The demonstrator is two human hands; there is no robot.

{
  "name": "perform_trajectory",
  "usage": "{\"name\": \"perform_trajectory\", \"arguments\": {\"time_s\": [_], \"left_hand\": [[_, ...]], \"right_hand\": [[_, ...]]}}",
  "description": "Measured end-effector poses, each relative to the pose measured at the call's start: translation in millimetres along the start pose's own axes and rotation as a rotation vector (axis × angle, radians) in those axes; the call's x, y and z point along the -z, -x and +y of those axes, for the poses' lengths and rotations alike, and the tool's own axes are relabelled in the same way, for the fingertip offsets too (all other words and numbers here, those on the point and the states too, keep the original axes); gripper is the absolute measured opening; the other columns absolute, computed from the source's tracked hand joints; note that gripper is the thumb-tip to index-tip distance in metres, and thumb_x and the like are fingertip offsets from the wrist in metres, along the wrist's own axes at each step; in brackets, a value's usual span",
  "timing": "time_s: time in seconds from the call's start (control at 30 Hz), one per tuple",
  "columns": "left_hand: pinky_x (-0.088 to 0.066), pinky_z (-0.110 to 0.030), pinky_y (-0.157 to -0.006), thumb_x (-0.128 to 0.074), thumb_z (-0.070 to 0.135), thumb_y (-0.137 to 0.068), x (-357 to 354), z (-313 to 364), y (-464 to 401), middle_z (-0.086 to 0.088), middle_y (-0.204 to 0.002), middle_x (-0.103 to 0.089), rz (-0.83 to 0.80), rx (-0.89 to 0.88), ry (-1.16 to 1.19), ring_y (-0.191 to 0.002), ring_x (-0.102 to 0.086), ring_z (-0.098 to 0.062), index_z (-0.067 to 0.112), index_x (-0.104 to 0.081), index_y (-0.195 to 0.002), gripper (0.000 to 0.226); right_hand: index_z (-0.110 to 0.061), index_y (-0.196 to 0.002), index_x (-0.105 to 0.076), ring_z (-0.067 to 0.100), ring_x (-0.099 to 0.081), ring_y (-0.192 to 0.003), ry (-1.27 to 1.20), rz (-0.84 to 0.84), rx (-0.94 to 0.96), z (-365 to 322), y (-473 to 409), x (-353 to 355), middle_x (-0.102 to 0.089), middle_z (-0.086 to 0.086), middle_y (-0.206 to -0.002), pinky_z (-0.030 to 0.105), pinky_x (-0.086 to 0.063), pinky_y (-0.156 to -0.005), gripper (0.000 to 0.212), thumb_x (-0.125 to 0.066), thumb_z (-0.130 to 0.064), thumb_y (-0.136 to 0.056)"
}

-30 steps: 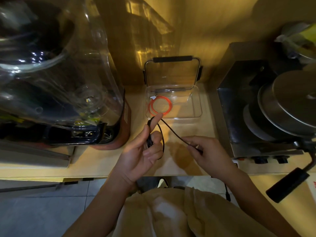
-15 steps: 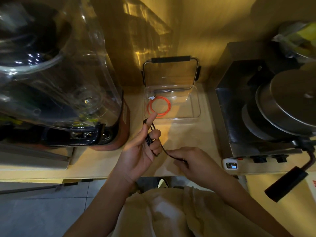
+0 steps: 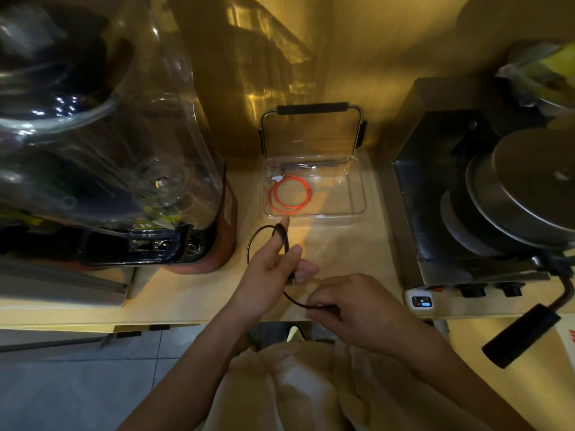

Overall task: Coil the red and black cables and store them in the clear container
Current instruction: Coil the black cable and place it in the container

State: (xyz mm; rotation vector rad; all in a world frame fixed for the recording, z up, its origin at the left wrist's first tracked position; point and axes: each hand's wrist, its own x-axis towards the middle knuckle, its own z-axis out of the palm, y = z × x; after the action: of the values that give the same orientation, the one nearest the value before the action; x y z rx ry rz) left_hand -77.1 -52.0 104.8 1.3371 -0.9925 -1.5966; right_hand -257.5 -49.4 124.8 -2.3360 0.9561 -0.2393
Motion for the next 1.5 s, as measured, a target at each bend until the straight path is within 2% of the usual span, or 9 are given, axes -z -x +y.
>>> {"name": "perform_trajectory", "arguments": {"time_s": [0.3, 0.47, 0.8, 0.93, 1.0, 1.13, 1.23, 1.4, 1.5], "left_hand": [[-0.039, -0.026, -0.046, -0.045, 0.026, -0.102, 2, -1, 11, 0.0, -0.047, -0.052, -0.25, 0.082, -0.258, -0.039, -0.047, -0.013, 0.025, -0.047, -0.14, 0.037], [-0.014, -0.03, -0.044, -0.039, 0.048, -0.094, 0, 6, 13, 0.0, -0.048, -0.03, -0.282, 0.133, -0.039, -0.041, -0.024, -0.01, 0.025, -0.065, -0.123, 0.045], [-0.014, -0.019, -0.038, -0.047, 0.041, -0.095, 5, 6, 18, 0.008, -0.047, -0.024, -0.404, 0.243, 0.421, -0.036, -0.019, -0.004, 0.015, -0.065, -0.106, 0.033], [-0.015, -0.016, -0.036, -0.042, 0.041, -0.096, 5, 8, 18, 0.008, -0.047, -0.019, -0.455, 0.265, 0.619, -0.036, -0.015, -0.004, 0.016, -0.065, -0.098, 0.034], [-0.016, -0.015, -0.036, -0.041, 0.043, -0.096, 4, 8, 18, 0.008, -0.046, -0.017, -0.439, 0.271, 0.655, -0.036, -0.013, -0.005, 0.017, -0.066, -0.094, 0.036], [-0.017, -0.015, -0.035, -0.04, 0.045, -0.096, 2, 6, 17, 0.008, -0.046, -0.014, -0.404, 0.279, 0.704, -0.035, -0.013, -0.005, 0.018, -0.064, -0.09, 0.036], [-0.016, -0.016, -0.034, -0.039, 0.045, -0.098, 0, 6, 14, 0.008, -0.046, -0.016, -0.351, 0.289, 0.698, -0.034, -0.014, -0.005, 0.018, -0.061, -0.085, 0.037], [-0.02, -0.014, -0.033, -0.043, 0.04, -0.098, -7, 6, 9, 0.009, -0.044, -0.026, -0.137, 0.27, 0.512, -0.032, -0.021, -0.004, 0.017, -0.05, -0.073, 0.035], [-0.022, -0.014, -0.033, -0.046, 0.04, -0.098, -9, 5, 7, 0.007, -0.045, -0.026, -0.085, 0.256, 0.465, -0.033, -0.021, -0.005, 0.017, -0.051, -0.072, 0.035]], "right_hand": [[-0.03, -0.089, -0.077, -0.005, -0.053, -0.065, -0.112, 0.355, -0.078, 11, 0, 31, -0.058, -0.022, -0.074, 0.017, -0.046, -0.062, 0.022, -0.061, -0.045, -0.083], [-0.017, -0.086, -0.078, 0.005, -0.062, -0.068, -0.157, 0.488, -0.114, 18, 0, 36, -0.07, -0.008, -0.077, 0.025, -0.051, -0.062, 0.024, -0.066, -0.038, -0.084], [-0.02, -0.088, -0.075, 0.004, -0.067, -0.081, -0.338, 0.515, -0.277, 20, -5, 23, -0.07, -0.015, -0.079, 0.011, -0.049, -0.07, 0.003, -0.072, -0.02, -0.086], [-0.023, -0.086, -0.072, 0.015, -0.068, -0.075, -0.561, 0.515, -0.346, 15, -7, 7, -0.072, -0.005, -0.077, 0.035, -0.057, -0.069, 0.016, -0.064, -0.037, -0.086], [-0.017, -0.084, -0.072, 0.018, -0.069, -0.075, -0.656, 0.513, -0.359, 14, -9, 2, -0.074, 0.001, -0.083, 0.04, -0.057, -0.067, 0.019, -0.067, -0.035, -0.086], [0.005, -0.078, -0.062, 0.0, -0.067, -0.073, -0.964, 0.499, -0.423, 5, -13, -1, -0.075, 0.005, -0.096, 0.015, -0.051, -0.064, 0.017, -0.058, -0.002, -0.093], [0.0, -0.08, -0.054, 0.004, -0.068, -0.067, -1.163, 0.423, -0.485, -1, -13, -2, -0.072, -0.006, -0.072, 0.019, -0.054, -0.064, 0.021, -0.046, -0.001, -0.099], [-0.003, -0.09, -0.05, 0.017, -0.064, -0.058, -1.242, 0.456, -0.592, -5, -18, -9, -0.06, 0.011, -0.067, 0.039, -0.052, -0.065, 0.018, -0.042, -0.011, -0.103], [-0.002, -0.101, -0.05, 0.02, -0.061, -0.056, -1.302, 0.467, -0.621, -7, -20, -12, -0.059, 0.01, -0.068, 0.037, -0.05, -0.062, 0.017, -0.04, -0.015, -0.104]]}}
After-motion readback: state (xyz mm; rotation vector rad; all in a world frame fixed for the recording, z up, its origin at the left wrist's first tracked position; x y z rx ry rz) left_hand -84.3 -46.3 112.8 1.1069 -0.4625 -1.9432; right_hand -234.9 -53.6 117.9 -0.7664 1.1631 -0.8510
